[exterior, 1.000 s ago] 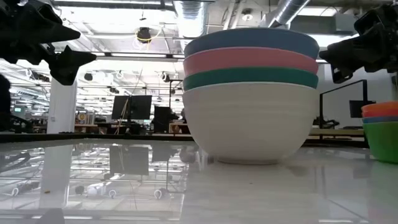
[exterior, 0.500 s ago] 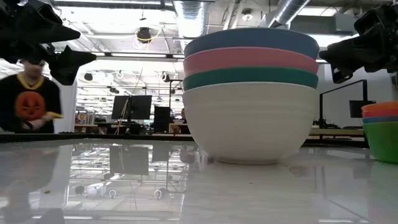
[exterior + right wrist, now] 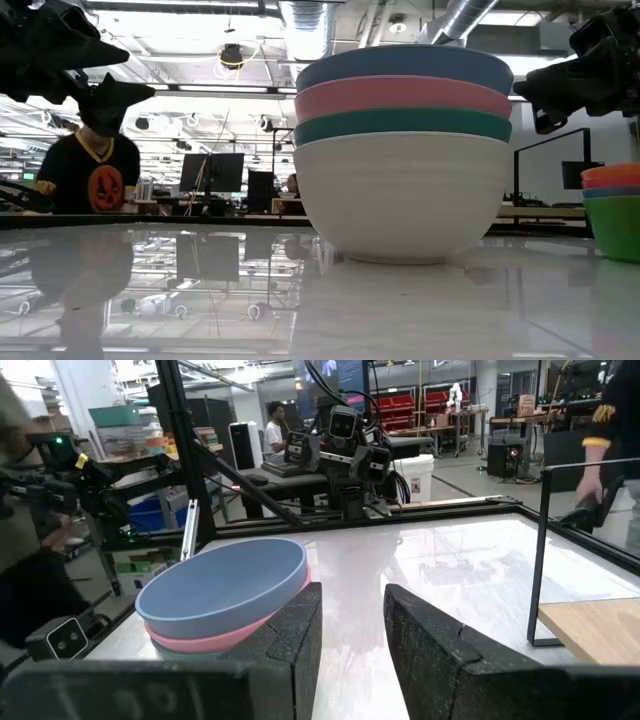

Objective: Place and stack bowls onto a shelf

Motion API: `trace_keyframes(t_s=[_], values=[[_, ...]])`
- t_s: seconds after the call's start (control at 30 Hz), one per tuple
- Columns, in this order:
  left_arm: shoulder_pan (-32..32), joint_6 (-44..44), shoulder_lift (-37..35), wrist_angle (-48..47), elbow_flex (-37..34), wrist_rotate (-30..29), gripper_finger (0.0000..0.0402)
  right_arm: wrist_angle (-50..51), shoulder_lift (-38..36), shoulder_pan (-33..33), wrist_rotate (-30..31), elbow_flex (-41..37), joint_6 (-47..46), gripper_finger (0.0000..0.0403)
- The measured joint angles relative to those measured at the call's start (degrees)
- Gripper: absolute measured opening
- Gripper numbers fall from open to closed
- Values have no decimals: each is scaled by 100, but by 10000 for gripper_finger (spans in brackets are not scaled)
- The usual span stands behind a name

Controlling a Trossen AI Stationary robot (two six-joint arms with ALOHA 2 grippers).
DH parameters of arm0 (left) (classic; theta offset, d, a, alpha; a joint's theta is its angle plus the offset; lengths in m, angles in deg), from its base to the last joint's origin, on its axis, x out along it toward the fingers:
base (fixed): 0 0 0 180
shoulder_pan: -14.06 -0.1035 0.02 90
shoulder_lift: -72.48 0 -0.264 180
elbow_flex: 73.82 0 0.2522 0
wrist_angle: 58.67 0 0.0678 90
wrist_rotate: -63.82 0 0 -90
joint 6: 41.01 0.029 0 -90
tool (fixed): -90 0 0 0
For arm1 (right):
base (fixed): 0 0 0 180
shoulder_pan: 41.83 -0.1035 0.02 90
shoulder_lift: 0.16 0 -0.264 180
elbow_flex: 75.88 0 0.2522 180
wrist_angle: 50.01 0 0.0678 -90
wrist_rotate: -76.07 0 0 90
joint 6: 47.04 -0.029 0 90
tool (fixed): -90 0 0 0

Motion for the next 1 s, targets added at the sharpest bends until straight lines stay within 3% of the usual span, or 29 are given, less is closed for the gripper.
trace_keyframes(t_s=[0.17, 0.4, 0.63, 0.8, 0.93, 1.0], values=[[0, -345, 0, 29, 0, -294, 245, -2, -2, -2, 0, -1, 0, 137], [-3, -2649, 1, 35, 0, -421, 245, -2, -2, 10, 3, -1, 298, 137], [-8, -2769, 0, 225, 0, -1492, 245, -506, 0, 40, 38, 0, 499, 137], [-7, -2809, 1, 1145, 0, -2205, 245, -1418, 0, -17, 73, -1, -942, 137], [-13, -2420, 1, 2298, 2, -2196, 245, -2268, -8, 5, 536, 17, -2534, 137], [-13, -2378, 2, 2595, 75, -2233, 245, -2503, -3, -1, 811, 60, -2757, 137]])
